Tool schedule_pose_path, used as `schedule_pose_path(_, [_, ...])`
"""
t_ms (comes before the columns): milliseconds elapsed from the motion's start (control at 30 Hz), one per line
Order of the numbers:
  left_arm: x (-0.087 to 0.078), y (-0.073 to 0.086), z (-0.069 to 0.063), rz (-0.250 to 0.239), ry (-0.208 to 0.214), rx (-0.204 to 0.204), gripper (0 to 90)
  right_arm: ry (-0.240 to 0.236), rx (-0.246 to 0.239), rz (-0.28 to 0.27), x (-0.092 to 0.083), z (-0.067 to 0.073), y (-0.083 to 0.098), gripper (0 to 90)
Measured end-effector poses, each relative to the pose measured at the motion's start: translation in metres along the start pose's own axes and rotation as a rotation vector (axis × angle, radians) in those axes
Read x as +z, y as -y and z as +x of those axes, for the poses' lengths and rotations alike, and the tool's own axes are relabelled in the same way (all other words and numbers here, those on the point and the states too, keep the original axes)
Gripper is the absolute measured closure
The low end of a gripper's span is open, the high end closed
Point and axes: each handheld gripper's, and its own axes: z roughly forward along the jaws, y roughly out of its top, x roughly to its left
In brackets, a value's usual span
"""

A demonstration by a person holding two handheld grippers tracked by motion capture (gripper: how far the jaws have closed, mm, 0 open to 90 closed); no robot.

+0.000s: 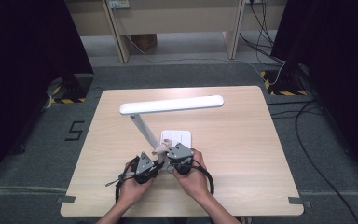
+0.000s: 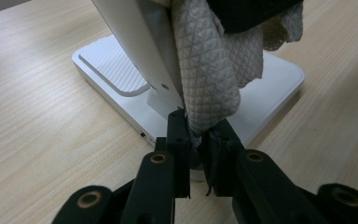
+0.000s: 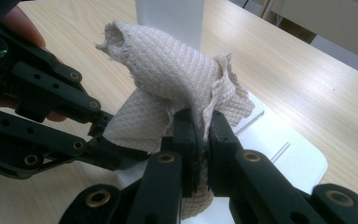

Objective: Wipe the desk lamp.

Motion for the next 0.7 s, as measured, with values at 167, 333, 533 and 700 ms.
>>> schedule_pose_path(167, [-0.002,-0.002,0.002,0.020,0.031,-0.020,75.8,0.004,0.000,-0.001,0.000,-0.001,0.000,84.9])
schedule_pose_path(333, [-0.024,-0.010,0.003,0.075,0.066,-0.016,50.1,-0.004,0.013,-0.008,-0.001,-0.004,0.001,84.8])
schedule_pose_path(533, [-0.072,-0.037,0.022,-0.061,0.021,-0.063,44.3,-0.005,0.010,-0.013,-0.002,-0.006,0.002,84.8])
schedule_pose_path(700, [-0.092,-0.079,0.040,-0.218,-0.015,-0.106,42.3,-0.005,0.017,-0.002,-0.003,-0.004,0.003,84.8])
